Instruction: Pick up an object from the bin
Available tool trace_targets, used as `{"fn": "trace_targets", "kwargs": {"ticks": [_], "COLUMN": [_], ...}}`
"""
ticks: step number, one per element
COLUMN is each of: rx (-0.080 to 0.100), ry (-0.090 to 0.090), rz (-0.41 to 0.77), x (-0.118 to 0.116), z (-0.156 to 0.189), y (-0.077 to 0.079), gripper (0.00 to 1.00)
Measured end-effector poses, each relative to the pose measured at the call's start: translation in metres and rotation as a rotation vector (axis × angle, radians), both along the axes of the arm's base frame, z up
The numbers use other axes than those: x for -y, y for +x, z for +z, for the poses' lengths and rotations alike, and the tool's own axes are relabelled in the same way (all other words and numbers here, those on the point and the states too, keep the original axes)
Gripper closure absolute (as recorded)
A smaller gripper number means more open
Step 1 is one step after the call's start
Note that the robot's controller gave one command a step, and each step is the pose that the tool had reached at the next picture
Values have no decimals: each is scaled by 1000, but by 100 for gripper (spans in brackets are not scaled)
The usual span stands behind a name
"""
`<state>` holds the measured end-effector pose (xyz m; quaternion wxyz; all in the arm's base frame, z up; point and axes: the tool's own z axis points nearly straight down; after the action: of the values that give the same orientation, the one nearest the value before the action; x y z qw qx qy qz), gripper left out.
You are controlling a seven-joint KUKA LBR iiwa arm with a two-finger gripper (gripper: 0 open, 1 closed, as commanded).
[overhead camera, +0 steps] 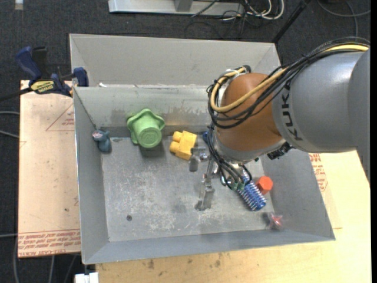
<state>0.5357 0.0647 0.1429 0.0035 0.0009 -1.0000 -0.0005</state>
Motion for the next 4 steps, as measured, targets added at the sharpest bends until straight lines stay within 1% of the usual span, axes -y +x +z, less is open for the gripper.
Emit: {"fn": "trace_targets", "kwargs": {"ticks": [1, 2, 3, 4], "rx": [16, 10, 16, 14], "ry": [1, 2, 2, 6], "rz": [3, 115, 239, 206], "x": [-5, -12, 6, -116], "z": [2, -66, -70, -58], "y": [108, 121, 123, 119], "gripper": [0, 0, 0, 0]}}
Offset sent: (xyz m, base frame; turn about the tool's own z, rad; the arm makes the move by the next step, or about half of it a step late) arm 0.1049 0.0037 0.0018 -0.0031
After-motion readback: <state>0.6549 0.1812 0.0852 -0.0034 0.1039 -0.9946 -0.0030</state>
